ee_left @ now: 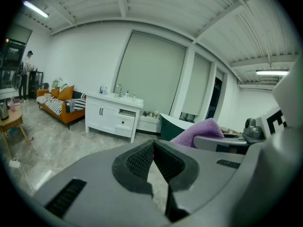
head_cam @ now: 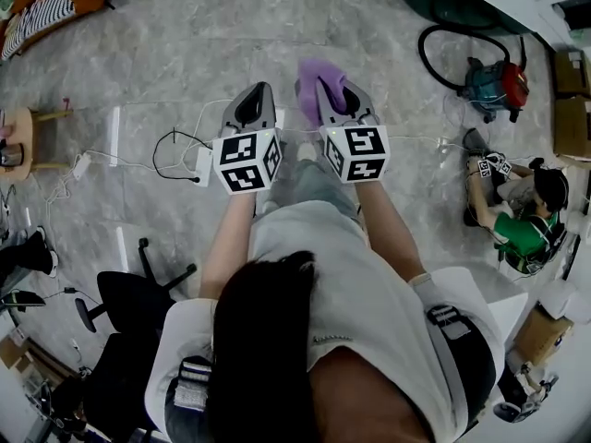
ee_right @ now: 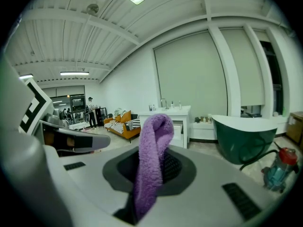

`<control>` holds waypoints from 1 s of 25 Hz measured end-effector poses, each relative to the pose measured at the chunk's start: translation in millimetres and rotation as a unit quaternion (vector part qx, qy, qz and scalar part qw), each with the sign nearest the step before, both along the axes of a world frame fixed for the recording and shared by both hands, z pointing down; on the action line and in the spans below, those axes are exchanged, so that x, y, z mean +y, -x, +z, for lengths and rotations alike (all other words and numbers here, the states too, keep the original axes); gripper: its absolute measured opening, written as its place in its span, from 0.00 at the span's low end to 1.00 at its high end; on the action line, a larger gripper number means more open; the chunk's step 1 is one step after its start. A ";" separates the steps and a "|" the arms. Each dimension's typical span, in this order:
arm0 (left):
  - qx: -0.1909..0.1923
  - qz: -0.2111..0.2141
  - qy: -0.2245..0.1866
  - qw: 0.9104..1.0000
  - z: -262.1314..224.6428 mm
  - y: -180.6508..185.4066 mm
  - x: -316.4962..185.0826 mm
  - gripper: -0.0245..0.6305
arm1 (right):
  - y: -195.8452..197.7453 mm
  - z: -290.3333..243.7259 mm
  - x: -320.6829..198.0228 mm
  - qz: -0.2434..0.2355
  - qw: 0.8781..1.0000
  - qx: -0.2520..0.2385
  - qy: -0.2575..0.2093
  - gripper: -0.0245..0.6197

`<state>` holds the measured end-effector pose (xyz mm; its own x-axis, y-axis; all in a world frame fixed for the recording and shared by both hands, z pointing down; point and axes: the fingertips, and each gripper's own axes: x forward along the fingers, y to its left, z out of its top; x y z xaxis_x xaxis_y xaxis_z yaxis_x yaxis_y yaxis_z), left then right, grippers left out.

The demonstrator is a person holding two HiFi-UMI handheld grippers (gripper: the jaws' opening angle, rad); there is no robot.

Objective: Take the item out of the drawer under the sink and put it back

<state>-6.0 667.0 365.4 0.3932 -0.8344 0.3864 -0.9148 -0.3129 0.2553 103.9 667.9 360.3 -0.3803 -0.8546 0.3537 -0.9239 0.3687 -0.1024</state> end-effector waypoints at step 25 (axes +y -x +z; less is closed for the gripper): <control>-0.001 -0.020 -0.010 1.000 -1.7 -55.6 -83.7 0.04 | -53.0 8.9 -76.6 -0.012 1.000 -0.018 0.007 0.13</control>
<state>49.6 583.3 363.8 0.3585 -0.8567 0.3709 -0.9273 -0.2811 0.2470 156.9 591.3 369.2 -0.4125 -0.8401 0.3523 -0.9108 0.3883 -0.1403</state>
